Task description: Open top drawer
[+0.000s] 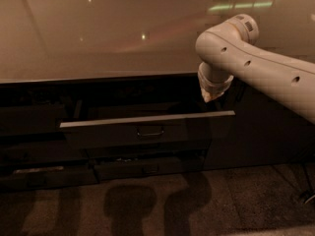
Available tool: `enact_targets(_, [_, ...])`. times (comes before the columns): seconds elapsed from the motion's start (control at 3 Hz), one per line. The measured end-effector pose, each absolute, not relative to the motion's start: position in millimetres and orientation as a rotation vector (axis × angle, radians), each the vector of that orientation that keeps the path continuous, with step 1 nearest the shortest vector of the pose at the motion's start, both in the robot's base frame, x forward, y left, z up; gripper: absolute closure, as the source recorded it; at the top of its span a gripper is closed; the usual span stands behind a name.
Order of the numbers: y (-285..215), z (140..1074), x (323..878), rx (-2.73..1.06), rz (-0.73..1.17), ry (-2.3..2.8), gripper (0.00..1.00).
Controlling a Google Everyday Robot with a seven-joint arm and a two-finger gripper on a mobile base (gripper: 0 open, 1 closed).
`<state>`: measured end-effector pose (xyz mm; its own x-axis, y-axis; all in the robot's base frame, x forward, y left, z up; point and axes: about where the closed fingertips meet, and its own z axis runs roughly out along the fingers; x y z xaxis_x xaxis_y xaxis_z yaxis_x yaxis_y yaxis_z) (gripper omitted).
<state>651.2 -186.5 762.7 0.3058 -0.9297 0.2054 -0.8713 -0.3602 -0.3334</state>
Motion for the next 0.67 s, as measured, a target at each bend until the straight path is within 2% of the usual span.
enact_targets(0.33, [-196, 760, 652, -2.363, -0.484, 1.659, 1.00])
enact_targets(0.67, [-209, 743, 659, -2.352, -0.326, 1.615, 1.00])
